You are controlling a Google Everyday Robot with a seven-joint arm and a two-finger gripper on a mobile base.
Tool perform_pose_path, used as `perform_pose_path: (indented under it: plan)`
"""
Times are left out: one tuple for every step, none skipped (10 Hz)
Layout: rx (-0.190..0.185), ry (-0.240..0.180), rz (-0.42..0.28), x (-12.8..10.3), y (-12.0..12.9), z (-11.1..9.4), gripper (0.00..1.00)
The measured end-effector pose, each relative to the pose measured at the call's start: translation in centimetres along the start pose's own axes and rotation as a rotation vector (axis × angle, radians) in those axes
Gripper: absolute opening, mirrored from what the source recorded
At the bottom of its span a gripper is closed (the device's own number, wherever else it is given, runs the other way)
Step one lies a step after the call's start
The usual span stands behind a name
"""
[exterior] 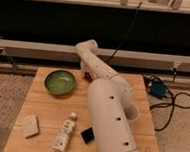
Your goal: Place the pepper in the ceramic bowl
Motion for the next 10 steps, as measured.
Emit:
perform_pose_path:
  plan:
    - [-0.006, -0.003, -0.003, -0.2, 0.1, 0.0, 0.28]
    - [-0.007, -0.005, -0.004, -0.4, 0.0, -0.2, 0.2]
    - [-0.007, -0.008, -0.006, -0.7, -0.1, -0.4, 0.11]
    - [-0.002, -0.006, -0.007, -0.9, 0.0, -1.1, 0.03]
    - [0.009, 0.003, -0.011, -1.3, -0.1, -2.1, 0.0]
    - [0.026, 0.014, -0.017, -1.8, -0.4, -3.3, 0.0]
    - [0.043, 0.024, -0.028, -2.3, -0.7, -4.6, 0.0]
    - [0.062, 0.038, -0.049, -3.1, -1.2, -6.3, 0.0]
    - [0.077, 0.049, -0.07, -3.8, -1.8, -7.6, 0.0]
    - [0.088, 0.057, -0.094, -4.6, -2.7, -8.5, 0.0]
